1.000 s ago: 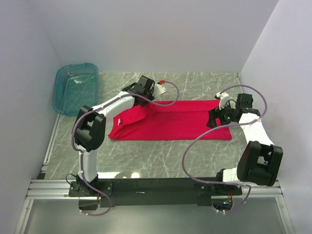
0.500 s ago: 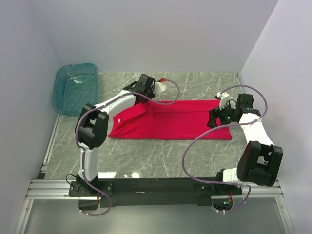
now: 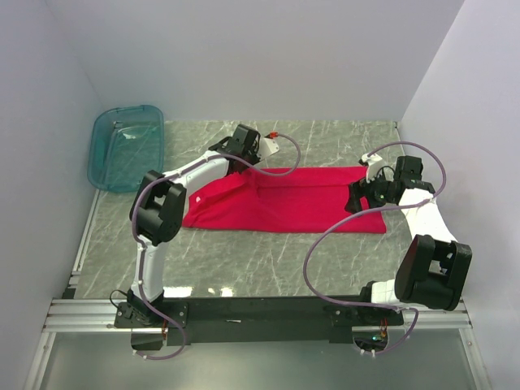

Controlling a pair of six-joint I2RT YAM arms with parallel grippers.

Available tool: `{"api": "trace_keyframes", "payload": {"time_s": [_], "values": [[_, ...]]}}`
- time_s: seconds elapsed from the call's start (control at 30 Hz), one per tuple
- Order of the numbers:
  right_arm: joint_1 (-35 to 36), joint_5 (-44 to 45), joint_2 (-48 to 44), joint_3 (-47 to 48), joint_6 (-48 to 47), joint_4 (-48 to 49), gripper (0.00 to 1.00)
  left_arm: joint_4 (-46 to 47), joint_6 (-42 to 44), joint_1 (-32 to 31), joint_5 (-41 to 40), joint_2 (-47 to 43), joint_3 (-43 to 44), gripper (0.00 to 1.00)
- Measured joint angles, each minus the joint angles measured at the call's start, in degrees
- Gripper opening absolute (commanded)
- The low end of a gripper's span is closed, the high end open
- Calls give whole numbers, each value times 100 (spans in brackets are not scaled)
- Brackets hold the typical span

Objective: Fold and stack the t-shirts
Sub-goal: Fold the tshirt

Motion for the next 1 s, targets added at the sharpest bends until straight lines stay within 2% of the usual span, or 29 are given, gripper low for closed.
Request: {"api": "trace_keyframes", "payload": {"time_s": [0.7, 0.73, 0.8, 0.83, 0.87, 1.0], "values": [[-17, -15, 0, 0, 0, 0, 100, 48, -2, 17, 144, 74, 2, 1], [-17, -15, 0, 0, 0, -2, 100, 61, -11, 17, 149, 74, 2, 14], [-17, -15, 0, 0, 0, -2, 100, 142, -94, 17, -26, 74, 2, 33], [-17, -17, 0, 0, 0, -2, 100, 232, -146, 20, -175, 74, 2, 53], [-17, -17, 0, 0, 0, -2, 100, 354, -249, 24, -411, 74, 9, 58], [-20, -20, 0, 0, 0, -4, 100, 409, -922, 133, -1211, 81, 350, 60]]}}
